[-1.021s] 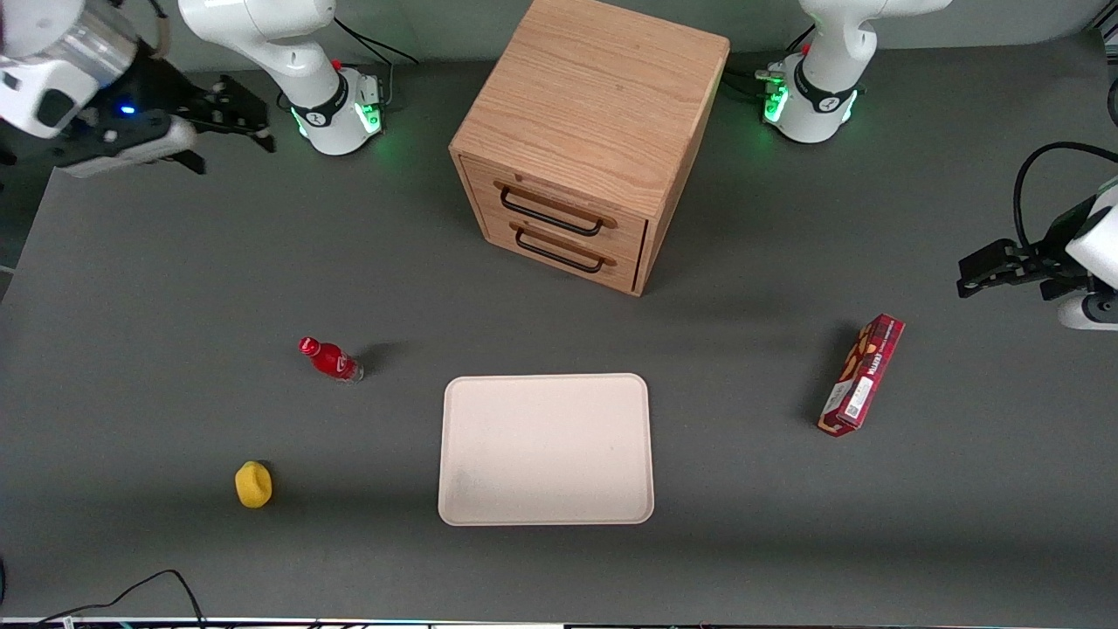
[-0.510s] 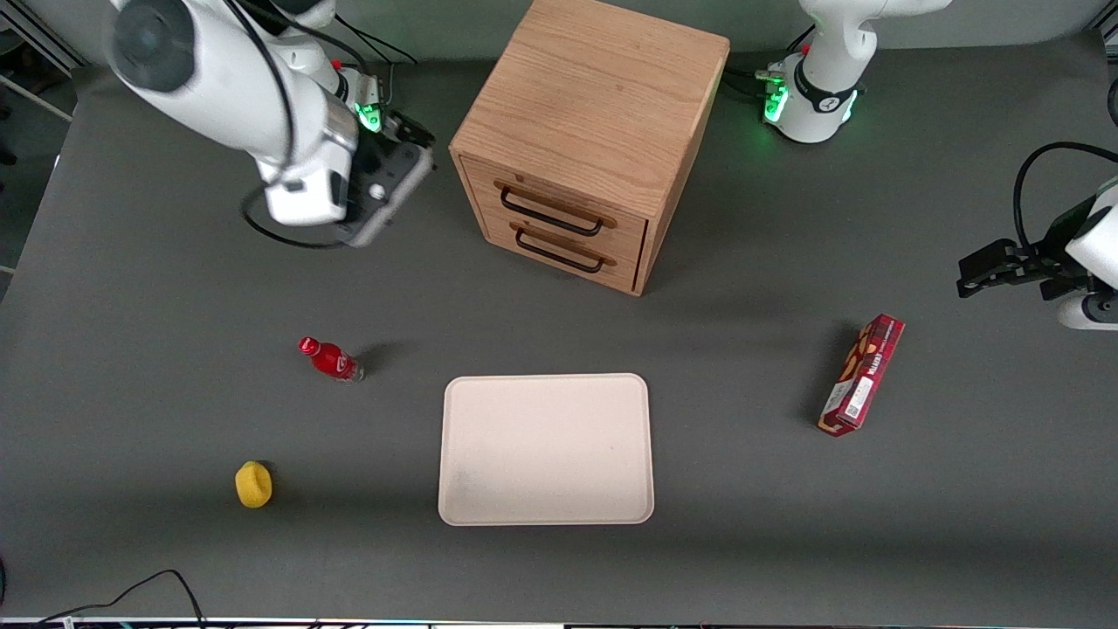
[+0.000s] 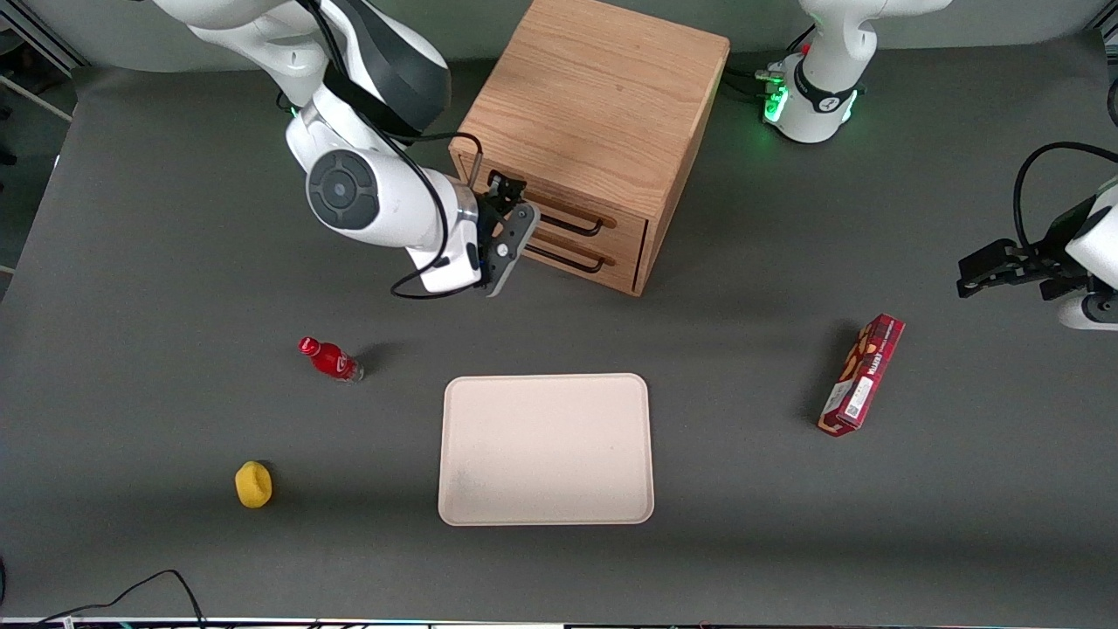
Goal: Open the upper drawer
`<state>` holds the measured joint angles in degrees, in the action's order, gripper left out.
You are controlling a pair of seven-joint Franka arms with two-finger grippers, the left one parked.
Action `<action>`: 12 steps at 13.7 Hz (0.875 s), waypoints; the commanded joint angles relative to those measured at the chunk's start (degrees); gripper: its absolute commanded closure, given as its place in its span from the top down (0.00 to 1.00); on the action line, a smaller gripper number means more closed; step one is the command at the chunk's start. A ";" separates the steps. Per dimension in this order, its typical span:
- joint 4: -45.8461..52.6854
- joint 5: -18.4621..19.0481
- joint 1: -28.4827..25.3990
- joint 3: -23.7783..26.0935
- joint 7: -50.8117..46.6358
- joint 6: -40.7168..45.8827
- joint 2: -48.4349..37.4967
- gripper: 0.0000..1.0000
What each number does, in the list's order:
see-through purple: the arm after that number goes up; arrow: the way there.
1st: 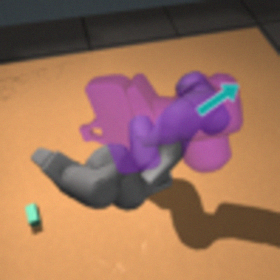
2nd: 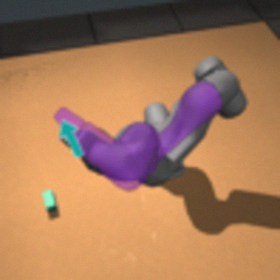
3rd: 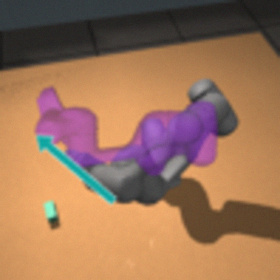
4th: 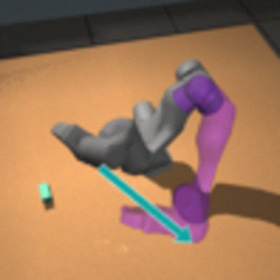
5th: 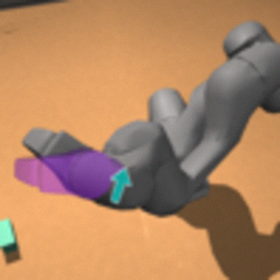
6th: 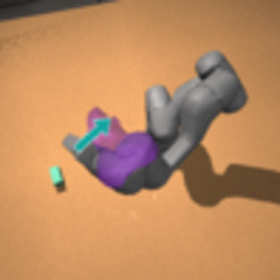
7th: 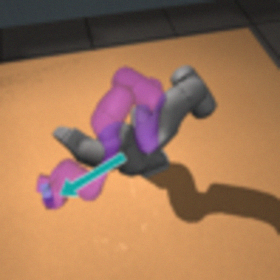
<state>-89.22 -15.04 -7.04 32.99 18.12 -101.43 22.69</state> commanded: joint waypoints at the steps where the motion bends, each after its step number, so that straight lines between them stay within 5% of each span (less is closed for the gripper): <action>1: 1.51 -0.34 -1.31 0.41 0.86 -1.74 2.79 1.00; 12: -4.03 0.63 -2.81 1.37 0.69 -8.70 4.56 1.00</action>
<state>-93.14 -14.87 -9.69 34.19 18.12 -109.22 26.97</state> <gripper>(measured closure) 0.000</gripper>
